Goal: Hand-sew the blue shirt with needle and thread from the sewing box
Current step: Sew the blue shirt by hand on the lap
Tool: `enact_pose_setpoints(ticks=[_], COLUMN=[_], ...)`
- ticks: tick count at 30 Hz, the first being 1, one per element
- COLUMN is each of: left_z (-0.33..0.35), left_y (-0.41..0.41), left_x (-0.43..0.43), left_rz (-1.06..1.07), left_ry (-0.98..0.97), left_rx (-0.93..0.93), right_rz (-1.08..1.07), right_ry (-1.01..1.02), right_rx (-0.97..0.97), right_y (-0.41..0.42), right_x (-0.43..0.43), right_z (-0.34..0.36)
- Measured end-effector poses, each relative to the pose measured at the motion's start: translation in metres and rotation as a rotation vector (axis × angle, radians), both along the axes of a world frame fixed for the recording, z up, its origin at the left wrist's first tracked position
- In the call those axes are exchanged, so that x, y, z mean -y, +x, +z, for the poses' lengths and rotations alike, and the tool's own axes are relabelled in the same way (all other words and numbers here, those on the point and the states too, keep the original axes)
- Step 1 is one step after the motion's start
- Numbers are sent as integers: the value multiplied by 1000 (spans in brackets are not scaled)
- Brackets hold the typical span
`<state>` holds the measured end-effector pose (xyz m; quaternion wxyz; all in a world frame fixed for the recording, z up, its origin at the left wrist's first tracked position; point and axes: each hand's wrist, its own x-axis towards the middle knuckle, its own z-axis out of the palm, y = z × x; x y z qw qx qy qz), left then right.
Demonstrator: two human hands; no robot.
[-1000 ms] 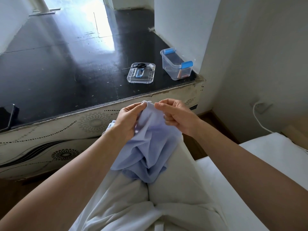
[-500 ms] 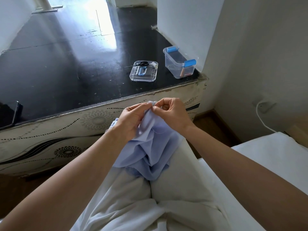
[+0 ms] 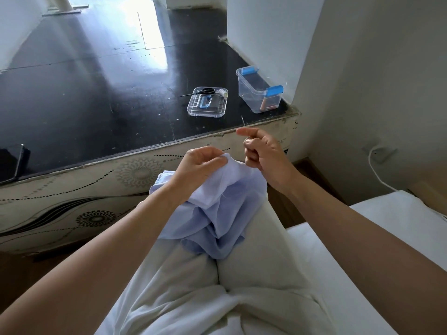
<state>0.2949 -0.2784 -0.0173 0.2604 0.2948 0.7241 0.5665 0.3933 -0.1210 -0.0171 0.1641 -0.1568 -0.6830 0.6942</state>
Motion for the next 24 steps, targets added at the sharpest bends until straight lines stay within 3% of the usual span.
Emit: enact_pose_setpoints(ticks=[6, 12, 16, 19, 24], left_z=[0, -12, -15, -23, -30], left_y=[-9, -8, -9, -11, -19], left_x=[6, 7, 9, 14, 17], left_rz=[-109, -47, -18, 40, 57], left_ry=[-55, -81, -268, -367, -327], left_rx=[-300, -369, -537, -504, -544], right_rz=[60, 147, 165, 113, 78], right_ry=[146, 171, 207, 204, 246], right_rx=[-40, 112, 124, 92, 109], right_y=[-8, -11, -8, -7, -6], right_x=[6, 12, 10, 7, 3], right_z=[2, -3, -10, -13, -21])
